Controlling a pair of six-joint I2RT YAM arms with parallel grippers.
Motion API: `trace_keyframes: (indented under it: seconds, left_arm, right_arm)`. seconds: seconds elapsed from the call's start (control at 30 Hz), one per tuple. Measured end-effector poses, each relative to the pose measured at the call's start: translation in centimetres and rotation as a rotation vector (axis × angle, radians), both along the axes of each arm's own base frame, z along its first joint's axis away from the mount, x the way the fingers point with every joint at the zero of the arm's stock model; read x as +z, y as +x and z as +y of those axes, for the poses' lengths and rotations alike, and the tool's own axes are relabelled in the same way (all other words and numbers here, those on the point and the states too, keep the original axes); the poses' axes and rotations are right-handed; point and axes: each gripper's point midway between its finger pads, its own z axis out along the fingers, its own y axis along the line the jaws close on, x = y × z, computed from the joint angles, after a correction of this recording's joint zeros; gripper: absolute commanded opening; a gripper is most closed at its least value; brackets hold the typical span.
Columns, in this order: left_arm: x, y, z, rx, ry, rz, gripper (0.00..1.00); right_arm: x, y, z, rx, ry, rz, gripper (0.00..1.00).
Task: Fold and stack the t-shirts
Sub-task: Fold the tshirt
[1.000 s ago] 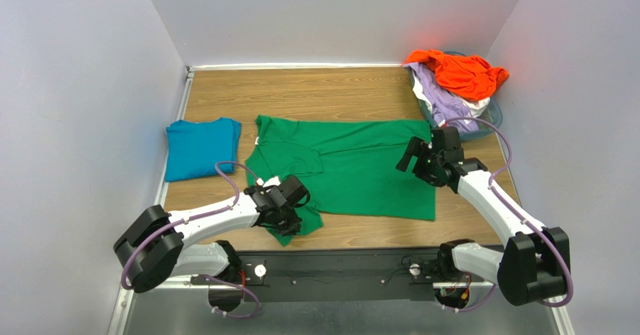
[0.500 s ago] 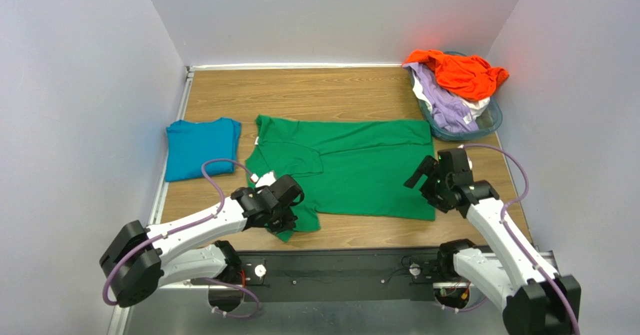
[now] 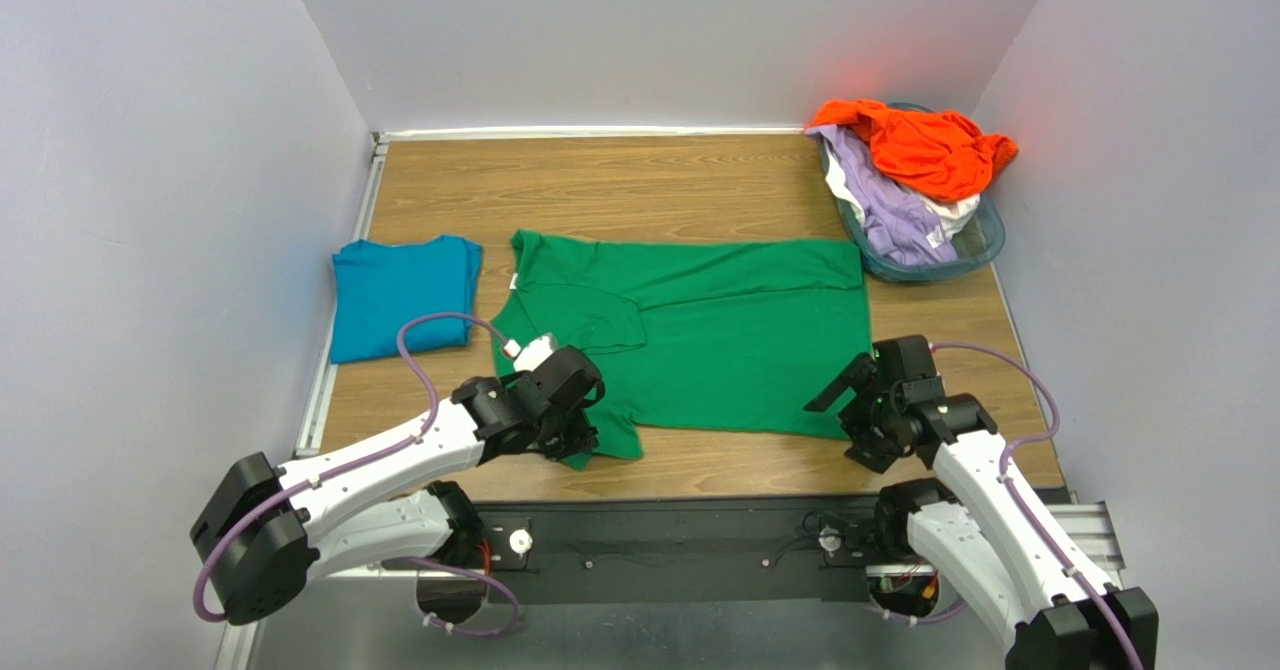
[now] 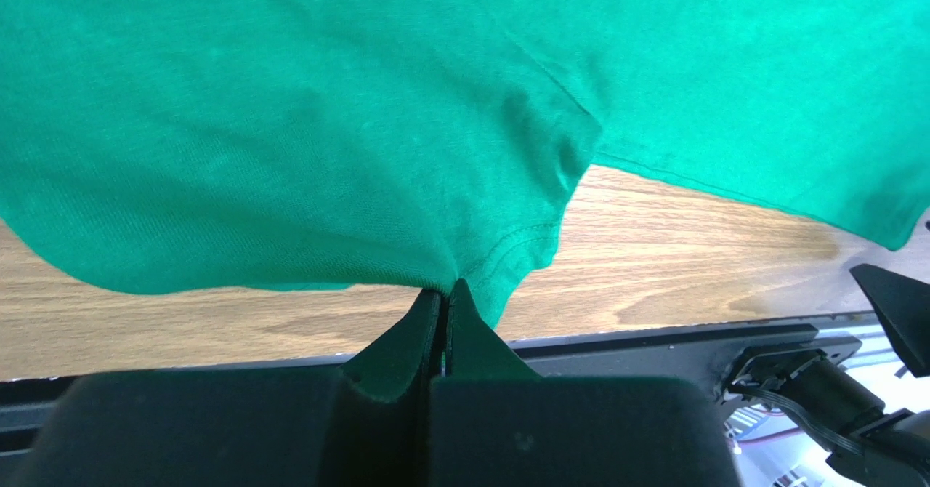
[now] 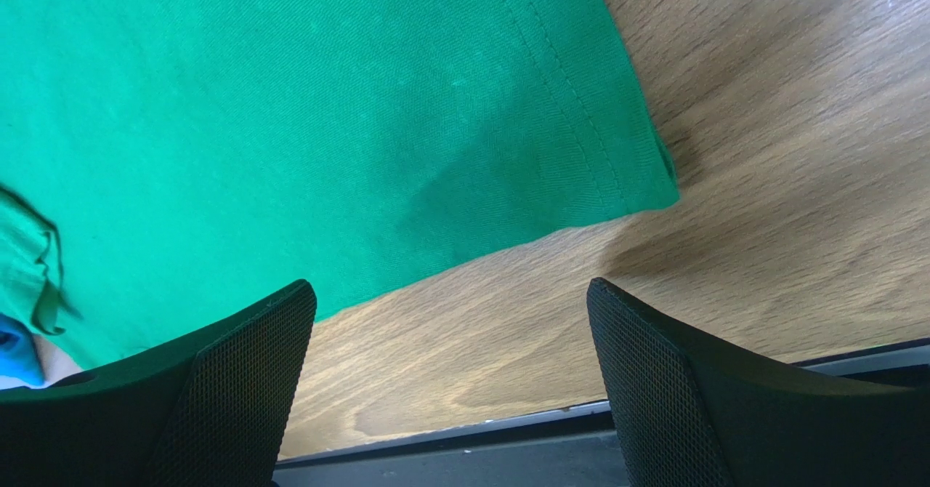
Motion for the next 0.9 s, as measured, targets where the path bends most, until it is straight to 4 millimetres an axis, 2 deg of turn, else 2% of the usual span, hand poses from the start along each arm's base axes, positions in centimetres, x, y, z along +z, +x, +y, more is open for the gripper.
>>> trace_keyframes:
  seconds: [0.13, 0.3, 0.6, 0.9]
  left_arm:
    - [0.2, 0.2, -0.3, -0.009, -0.011, -0.014, 0.0]
    - [0.2, 0.3, -0.3, -0.012, -0.011, -0.019, 0.0]
    - [0.2, 0.5, -0.1, -0.008, 0.0, -0.03, 0.0]
    - [0.2, 1.1, 0.2, -0.003, 0.015, -0.046, 0.0]
  right_arm:
    - [0.0, 0.0, 0.0, -0.016, 0.007, 0.004, 0.99]
    - [-0.2, 0.0, -0.2, -0.026, -0.005, 0.01, 0.91]
    - [-0.6, 0.0, -0.7, -0.039, -0.03, 0.021, 0.91]
    - [-1.3, 0.3, -1.2, -0.051, -0.061, 0.032, 0.71]
